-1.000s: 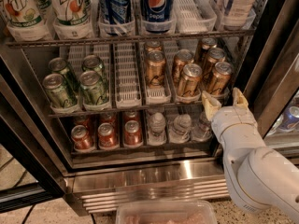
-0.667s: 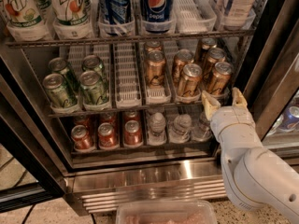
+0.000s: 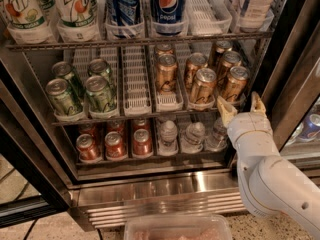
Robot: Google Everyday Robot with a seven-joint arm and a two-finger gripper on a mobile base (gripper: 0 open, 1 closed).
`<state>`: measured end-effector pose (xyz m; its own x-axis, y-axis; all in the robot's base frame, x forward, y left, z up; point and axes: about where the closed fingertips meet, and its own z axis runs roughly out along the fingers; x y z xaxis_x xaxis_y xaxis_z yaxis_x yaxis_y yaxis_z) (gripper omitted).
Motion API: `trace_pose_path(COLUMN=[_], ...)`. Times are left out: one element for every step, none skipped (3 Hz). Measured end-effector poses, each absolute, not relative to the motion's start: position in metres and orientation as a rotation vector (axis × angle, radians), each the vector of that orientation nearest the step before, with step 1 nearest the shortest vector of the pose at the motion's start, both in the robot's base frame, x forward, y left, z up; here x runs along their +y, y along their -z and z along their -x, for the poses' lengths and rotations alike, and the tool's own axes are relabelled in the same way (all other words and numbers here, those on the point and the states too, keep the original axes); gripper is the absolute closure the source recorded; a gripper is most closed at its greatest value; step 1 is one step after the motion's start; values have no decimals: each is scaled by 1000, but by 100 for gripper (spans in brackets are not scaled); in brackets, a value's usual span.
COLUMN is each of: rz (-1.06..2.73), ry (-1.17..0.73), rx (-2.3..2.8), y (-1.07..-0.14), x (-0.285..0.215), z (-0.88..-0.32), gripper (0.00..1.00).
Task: Pick orange can from middle shelf of fridge
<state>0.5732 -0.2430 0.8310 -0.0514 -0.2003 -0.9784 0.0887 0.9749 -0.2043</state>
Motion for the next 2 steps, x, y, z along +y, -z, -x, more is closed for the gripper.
trace_pose_path(rz=[90,93], ry=[236,238], rx=[1601,1594], y=[-832,-833], x=[-242,-243], z=[-573,-574], gripper=[41,42])
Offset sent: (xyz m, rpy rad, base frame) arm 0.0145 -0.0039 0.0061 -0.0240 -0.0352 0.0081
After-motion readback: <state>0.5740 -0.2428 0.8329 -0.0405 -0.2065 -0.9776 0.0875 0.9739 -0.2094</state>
